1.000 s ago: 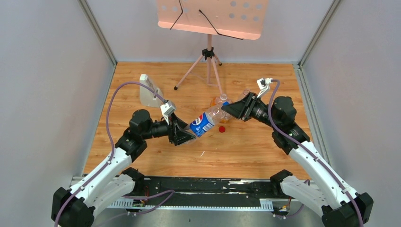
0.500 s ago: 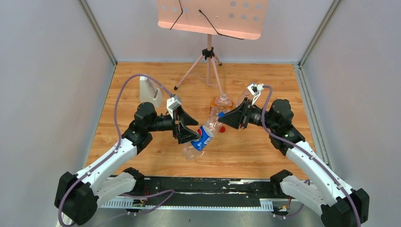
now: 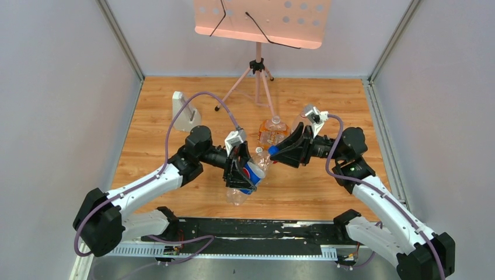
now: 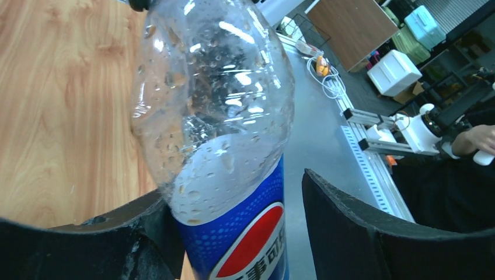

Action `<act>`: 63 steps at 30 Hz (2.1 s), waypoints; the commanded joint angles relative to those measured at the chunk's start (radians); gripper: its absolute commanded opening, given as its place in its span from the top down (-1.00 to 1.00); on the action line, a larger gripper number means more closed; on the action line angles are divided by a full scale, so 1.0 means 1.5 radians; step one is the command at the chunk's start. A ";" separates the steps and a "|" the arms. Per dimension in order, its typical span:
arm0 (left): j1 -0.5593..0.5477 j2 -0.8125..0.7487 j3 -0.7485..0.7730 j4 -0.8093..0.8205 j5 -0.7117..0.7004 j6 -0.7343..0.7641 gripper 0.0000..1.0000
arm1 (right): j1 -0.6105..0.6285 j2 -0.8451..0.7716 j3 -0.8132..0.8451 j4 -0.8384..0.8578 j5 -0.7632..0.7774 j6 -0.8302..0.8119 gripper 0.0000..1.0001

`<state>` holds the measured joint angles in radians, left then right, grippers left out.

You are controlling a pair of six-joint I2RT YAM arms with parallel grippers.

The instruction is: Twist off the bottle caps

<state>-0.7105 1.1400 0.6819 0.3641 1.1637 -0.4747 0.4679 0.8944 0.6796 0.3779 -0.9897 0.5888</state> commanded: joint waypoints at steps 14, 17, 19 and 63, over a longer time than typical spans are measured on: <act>-0.002 -0.021 0.128 -0.361 -0.240 0.211 0.70 | 0.000 -0.057 0.023 -0.141 0.124 -0.032 -0.42; -0.003 -0.018 0.154 -0.435 -0.328 0.260 0.77 | -0.002 -0.067 0.041 -0.204 0.179 -0.020 -0.64; -0.006 -0.014 0.174 -0.485 -0.373 0.288 0.81 | -0.007 -0.071 0.051 -0.231 0.200 -0.009 -0.67; -0.156 -0.117 0.036 -0.299 -0.612 0.532 1.00 | -0.010 0.069 0.159 -0.305 0.101 0.090 -0.04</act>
<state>-0.9352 0.9577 0.7006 -0.0917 0.2268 0.3000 0.4438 0.9829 0.8597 -0.0956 -0.8642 0.7490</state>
